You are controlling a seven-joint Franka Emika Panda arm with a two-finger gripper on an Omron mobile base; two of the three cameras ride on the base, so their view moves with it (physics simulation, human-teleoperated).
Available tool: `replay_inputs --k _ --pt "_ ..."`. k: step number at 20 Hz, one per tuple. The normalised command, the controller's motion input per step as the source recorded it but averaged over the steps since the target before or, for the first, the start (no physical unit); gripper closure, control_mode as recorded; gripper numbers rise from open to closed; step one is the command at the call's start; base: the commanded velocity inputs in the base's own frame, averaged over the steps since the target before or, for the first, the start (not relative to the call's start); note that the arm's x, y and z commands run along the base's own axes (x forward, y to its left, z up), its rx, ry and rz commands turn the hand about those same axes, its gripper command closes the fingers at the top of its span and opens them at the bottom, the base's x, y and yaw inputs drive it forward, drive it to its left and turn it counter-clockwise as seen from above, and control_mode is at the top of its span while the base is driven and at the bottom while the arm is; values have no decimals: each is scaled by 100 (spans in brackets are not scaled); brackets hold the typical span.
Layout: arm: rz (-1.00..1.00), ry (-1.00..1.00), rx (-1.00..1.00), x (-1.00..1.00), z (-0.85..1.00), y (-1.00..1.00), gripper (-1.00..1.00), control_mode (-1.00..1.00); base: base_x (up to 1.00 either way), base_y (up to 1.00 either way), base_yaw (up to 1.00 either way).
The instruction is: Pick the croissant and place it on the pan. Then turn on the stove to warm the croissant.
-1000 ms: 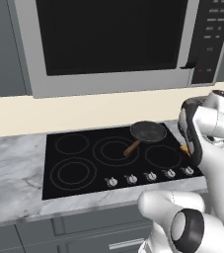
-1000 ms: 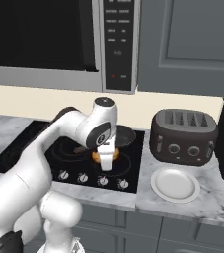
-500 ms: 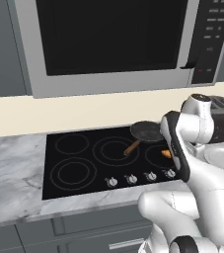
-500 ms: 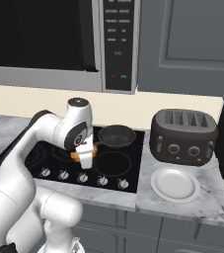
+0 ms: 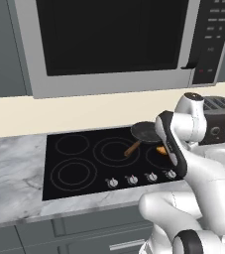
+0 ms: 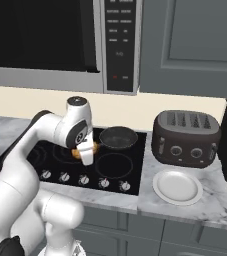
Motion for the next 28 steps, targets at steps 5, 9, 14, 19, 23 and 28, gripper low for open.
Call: replay_inputs --k 5,9,14,19,23,28 --pt "0 1 0 42 8 0 100 -100 0 0 0" --pt "3 0 0 34 4 0 100 -100 0 0 0" --pt "17 0 0 18 2 0 100 -100 0 0 0" --pt "27 0 -1 9 0 0 100 -100 0 0 0" --pt "29 0 -2 17 0 0 100 -100 0 0 0" --pt "20 0 -3 29 0 0 100 -100 0 0 0"
